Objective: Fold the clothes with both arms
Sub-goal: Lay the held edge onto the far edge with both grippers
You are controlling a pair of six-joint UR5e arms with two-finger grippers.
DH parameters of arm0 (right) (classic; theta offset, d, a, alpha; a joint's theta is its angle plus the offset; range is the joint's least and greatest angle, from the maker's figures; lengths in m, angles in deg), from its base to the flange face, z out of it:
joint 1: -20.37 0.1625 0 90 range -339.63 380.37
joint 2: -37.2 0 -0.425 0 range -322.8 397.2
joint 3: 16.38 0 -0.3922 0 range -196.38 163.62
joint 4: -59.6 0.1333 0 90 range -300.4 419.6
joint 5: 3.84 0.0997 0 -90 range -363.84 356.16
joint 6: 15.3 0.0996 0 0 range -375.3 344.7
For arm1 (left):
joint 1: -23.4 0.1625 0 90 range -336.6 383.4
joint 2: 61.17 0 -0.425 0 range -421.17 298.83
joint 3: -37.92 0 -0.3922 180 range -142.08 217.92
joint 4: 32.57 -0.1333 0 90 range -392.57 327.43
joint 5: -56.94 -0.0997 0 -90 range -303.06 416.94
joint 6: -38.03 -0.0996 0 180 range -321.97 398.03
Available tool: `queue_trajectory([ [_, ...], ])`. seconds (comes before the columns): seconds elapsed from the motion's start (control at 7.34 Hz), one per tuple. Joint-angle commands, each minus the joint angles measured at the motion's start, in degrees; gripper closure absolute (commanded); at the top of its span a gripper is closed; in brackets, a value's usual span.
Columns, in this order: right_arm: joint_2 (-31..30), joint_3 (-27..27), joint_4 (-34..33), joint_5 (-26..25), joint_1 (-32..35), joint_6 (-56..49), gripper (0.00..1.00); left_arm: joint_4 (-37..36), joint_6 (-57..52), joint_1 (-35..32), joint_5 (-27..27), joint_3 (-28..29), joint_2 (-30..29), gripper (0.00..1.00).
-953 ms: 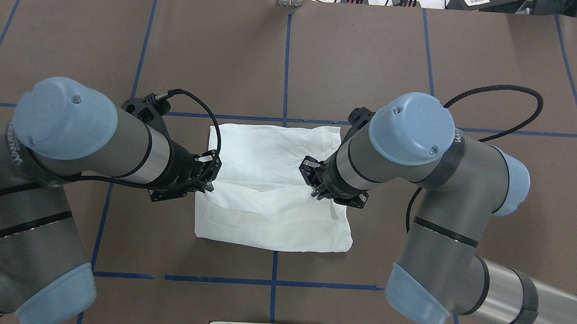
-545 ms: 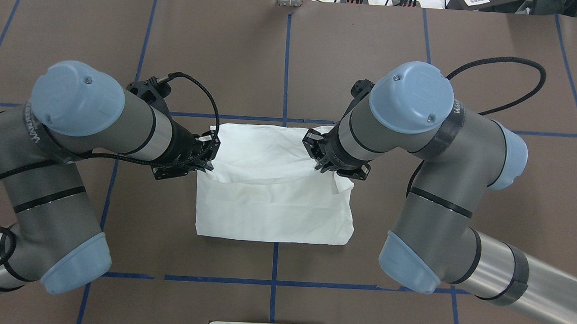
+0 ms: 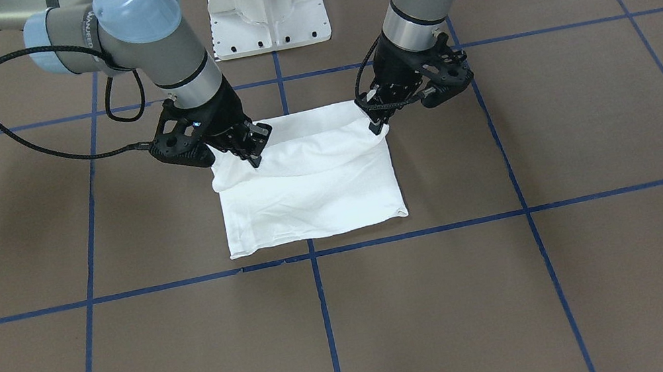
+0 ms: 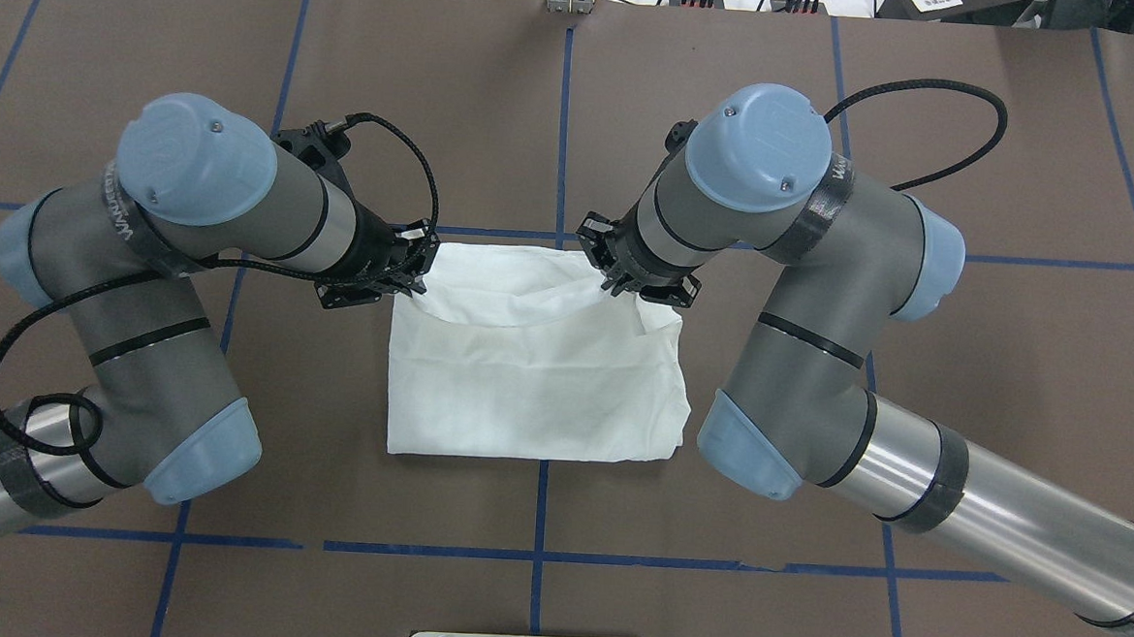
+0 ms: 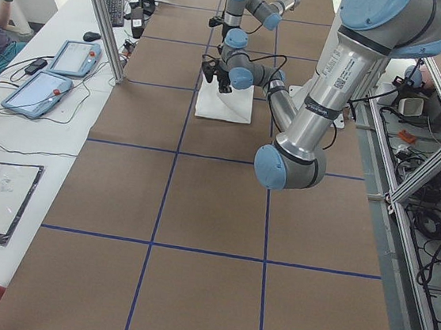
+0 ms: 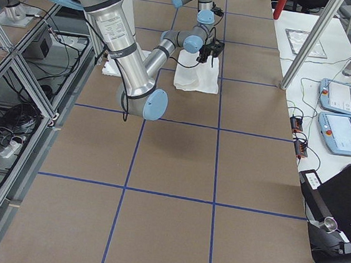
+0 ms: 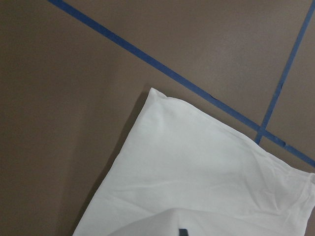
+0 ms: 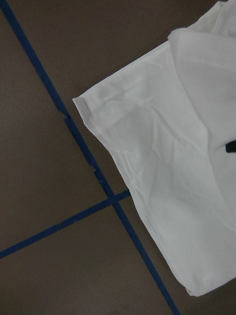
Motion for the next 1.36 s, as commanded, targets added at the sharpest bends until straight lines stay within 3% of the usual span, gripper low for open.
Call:
queue_trajectory([
  [0.0,1.2,-2.7,0.5,0.1,0.5,0.2,1.00,1.7,0.0,-0.6,0.0,2.4,-0.6,1.00],
  [0.95,1.9,-4.8,0.6,0.7,1.1,0.4,1.00,3.2,0.0,-1.4,0.0,4.6,-1.2,1.00],
  [1.09,1.8,-4.9,0.6,0.6,1.1,0.2,0.14,3.2,0.0,-1.7,-0.1,4.7,-1.3,0.53],
  [1.23,1.8,-5.0,0.6,0.9,2.2,0.3,0.00,2.8,0.0,-3.7,0.0,4.8,-1.4,0.08],
])
